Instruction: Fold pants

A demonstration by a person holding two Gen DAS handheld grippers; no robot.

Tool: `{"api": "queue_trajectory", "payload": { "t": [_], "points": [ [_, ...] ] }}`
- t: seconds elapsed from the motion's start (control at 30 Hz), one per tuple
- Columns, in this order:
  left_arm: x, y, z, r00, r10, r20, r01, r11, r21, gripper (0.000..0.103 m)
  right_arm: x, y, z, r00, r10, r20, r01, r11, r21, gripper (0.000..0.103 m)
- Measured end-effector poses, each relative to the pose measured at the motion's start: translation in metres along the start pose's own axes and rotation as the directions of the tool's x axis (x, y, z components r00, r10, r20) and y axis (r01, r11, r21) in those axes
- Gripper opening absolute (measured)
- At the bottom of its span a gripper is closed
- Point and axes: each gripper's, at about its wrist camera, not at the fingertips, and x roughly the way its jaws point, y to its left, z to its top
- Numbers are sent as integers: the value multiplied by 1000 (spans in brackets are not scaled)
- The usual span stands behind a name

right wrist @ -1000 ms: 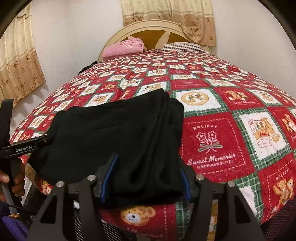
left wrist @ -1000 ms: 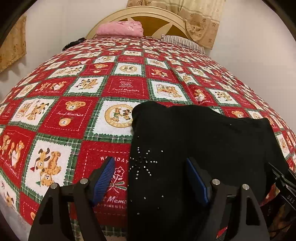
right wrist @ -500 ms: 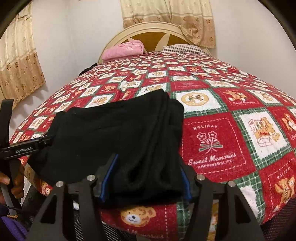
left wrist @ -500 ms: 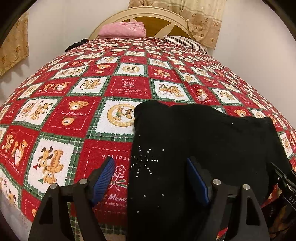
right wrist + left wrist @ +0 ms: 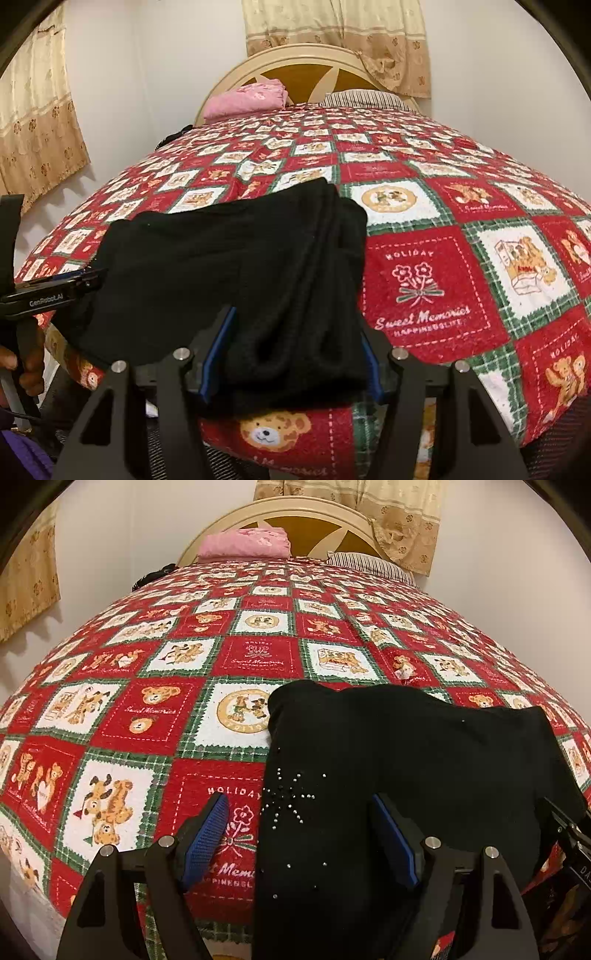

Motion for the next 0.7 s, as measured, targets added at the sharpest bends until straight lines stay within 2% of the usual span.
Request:
{"api": "queue_trajectory", "payload": {
  "t": [0.07,0.13,0.2,0.33,0.43,0.5,0.57,0.67,0.7],
  "points": [
    [-1,0,0,1000,-1,-4,1,1000,1,79,0,1,0,1000,-8,0,8,1000,-5,62],
    [-2,-1,0,1000,-8,-6,8,1000,6,74,0,2,0,1000,-13,1,13,1000,-9,61],
    [-3,-5,0,999,-31,-10,31,999,12,60,0,3,-1,1000,-18,1,18,1000,-14,61],
    [-6,-16,0,1000,-6,5,6,998,67,52,0,4,-1,1000,-18,1,18,1000,-13,61],
    [-7,-19,0,1000,-5,6,4,997,80,41,0,4,-1,1000,-19,2,19,1000,-13,61],
    [-8,-23,0,1000,7,12,-8,995,102,25,0,3,-1,1000,-19,1,19,1000,-14,61],
    [-9,-28,-1,1000,14,18,-17,992,122,19,0,4,0,1000,-22,2,22,1000,-17,60],
    [-10,-30,0,1000,19,22,-22,990,136,15,-2,8,1,1000,-28,7,28,999,-34,54],
    [-10,-30,1,1000,18,21,-20,991,133,14,-4,11,2,1000,-27,10,28,999,-46,46]
  ]
}}
